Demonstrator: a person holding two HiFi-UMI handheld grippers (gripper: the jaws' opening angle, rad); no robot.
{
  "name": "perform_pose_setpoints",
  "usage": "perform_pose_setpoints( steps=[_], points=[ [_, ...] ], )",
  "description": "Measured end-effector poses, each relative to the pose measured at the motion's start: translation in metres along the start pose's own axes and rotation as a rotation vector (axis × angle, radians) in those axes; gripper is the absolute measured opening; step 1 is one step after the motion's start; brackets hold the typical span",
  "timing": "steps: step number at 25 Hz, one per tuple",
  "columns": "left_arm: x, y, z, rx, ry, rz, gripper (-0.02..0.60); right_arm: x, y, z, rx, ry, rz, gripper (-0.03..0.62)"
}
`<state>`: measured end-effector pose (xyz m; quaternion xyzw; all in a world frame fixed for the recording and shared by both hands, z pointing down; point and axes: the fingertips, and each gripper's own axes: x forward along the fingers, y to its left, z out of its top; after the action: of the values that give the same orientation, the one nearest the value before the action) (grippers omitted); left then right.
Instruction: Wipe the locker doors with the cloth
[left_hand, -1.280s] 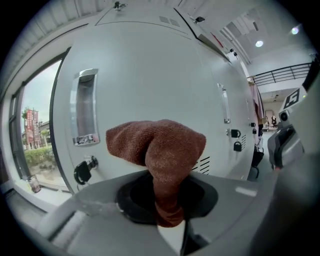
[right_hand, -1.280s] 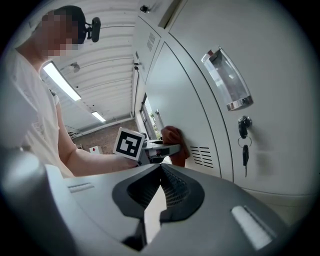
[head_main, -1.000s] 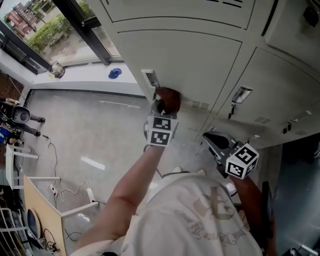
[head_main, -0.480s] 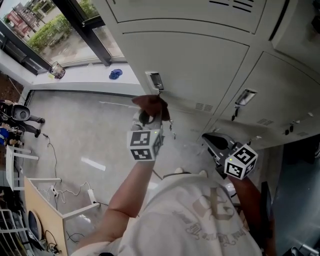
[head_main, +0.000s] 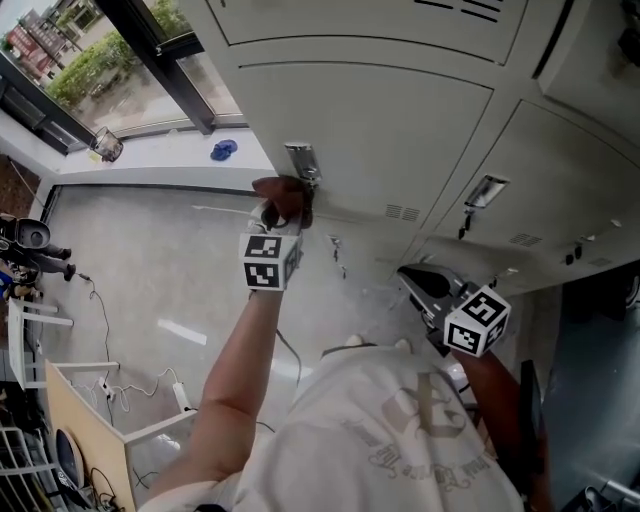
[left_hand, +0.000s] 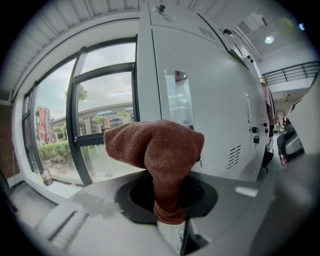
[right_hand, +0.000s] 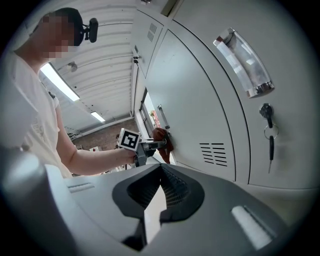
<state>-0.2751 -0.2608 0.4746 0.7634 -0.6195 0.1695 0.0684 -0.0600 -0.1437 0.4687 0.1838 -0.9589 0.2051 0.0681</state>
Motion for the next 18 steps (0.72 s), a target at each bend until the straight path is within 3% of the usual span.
perform_pose_setpoints(
  steps=[6,8,12,18],
  points=[
    [0.018,-0.011,-0.024,-0.283,-0.001,-0.015,0.086,-0.008,-0.01,-0.002,0.026,-0.009,-0.036,0.008],
    [0.02,-0.016,-0.025,-0.331,-0.005,-0.015,0.084,-0.01,-0.011,-0.003,0.031,-0.013,-0.042,0.008],
    [0.027,-0.047,-0.024,-0.422,0.0,-0.105,0.084,-0.013,-0.013,-0.003,0.04,-0.021,-0.046,0.008],
    [0.029,-0.064,-0.021,-0.571,-0.005,-0.125,0.083,-0.018,-0.013,-0.003,0.06,-0.032,-0.05,0.008]
  ],
)
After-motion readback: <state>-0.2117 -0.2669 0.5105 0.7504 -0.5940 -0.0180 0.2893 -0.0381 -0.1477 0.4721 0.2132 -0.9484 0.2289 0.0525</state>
